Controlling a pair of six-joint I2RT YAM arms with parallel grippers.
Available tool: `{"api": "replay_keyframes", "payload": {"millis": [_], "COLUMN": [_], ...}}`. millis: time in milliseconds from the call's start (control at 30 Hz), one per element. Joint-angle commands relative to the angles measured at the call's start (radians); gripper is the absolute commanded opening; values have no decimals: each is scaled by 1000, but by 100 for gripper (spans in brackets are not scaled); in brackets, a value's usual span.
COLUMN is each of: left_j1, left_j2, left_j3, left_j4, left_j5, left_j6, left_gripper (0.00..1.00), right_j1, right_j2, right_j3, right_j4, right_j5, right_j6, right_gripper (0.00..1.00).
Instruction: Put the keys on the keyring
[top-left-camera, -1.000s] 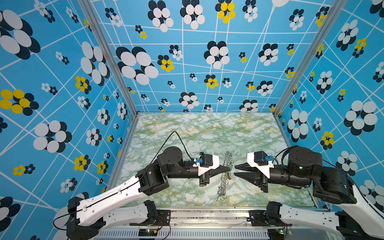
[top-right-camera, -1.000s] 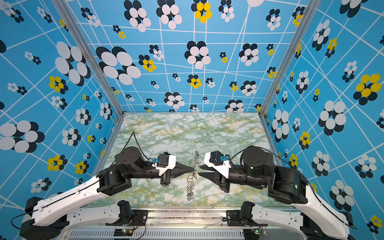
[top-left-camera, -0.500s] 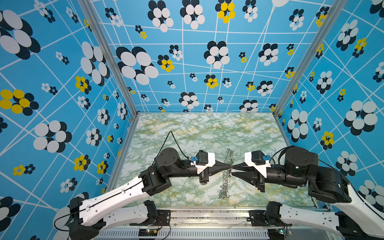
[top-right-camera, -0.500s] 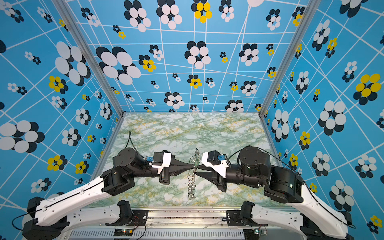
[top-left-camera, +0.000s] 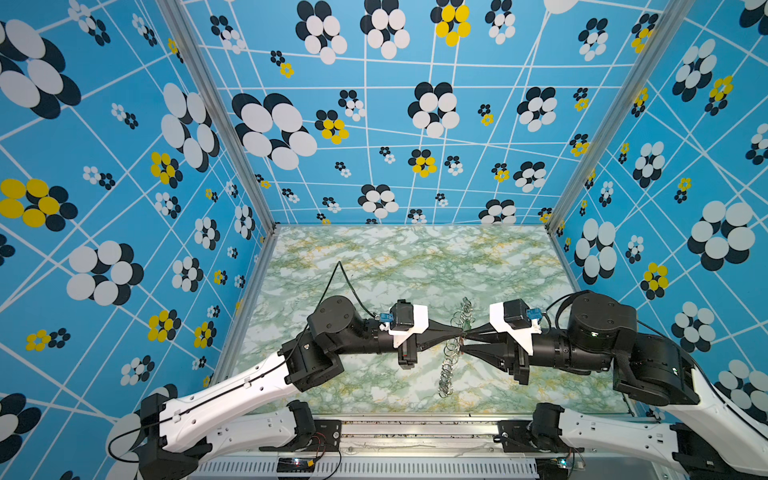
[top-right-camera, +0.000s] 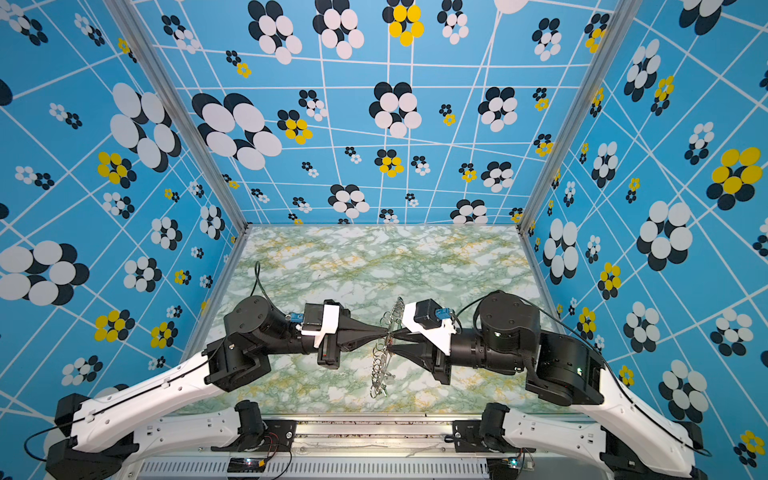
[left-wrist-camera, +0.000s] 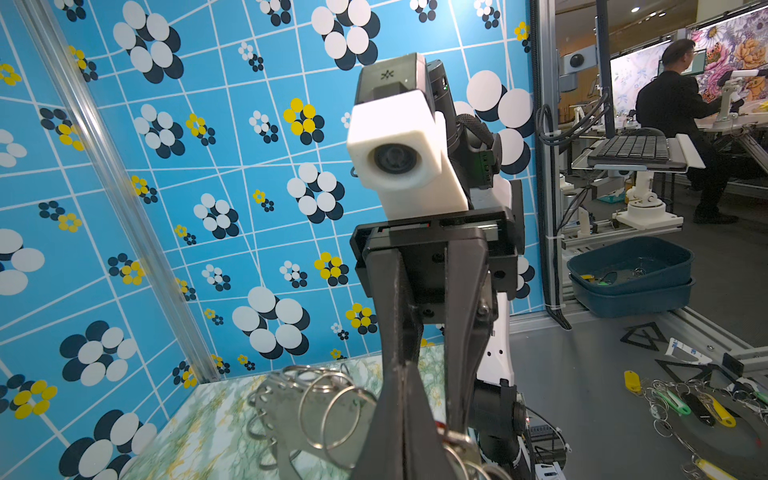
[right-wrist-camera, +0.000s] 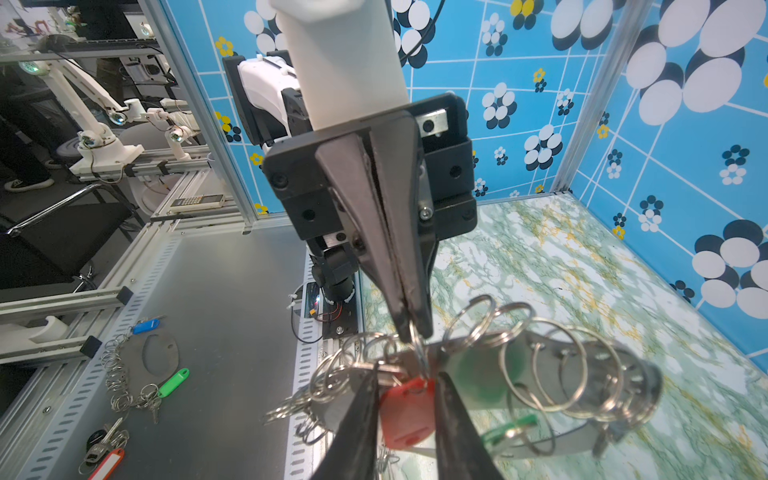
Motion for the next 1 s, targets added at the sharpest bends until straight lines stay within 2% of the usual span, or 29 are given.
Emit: {"api": "replay_keyframes", "payload": {"millis": [0,267,633,800,900,967], "left_j1": [5,7,16,22,29,33], "left_j2": [-5,-8,-4,-4,-14,-20], "left_j3": [-4,-14,-88,-96,-104,-109], "left_j4": [82,109,287,309,312,311], "left_j5": [15,8,-8,-3,-5,-5], "left_j6": [-16,-22,-80,-92,-95,-99], "left_gripper": [0,0,0,0,0,0], "right_j1": [-3,-3,-3,-3,-3,-3], "right_j2": [-6,-7,10,4,-14,-29], "right_j3": [-22,-32,-84,-90,-78,-61], "right_j4": [38,51,124,128,99,64], "right_j5": [-20,-23,-89,-68,-23,15], "right_j6": [18,24,64,69,60,46], "right_gripper": [20,0,0,0,22,25]}}
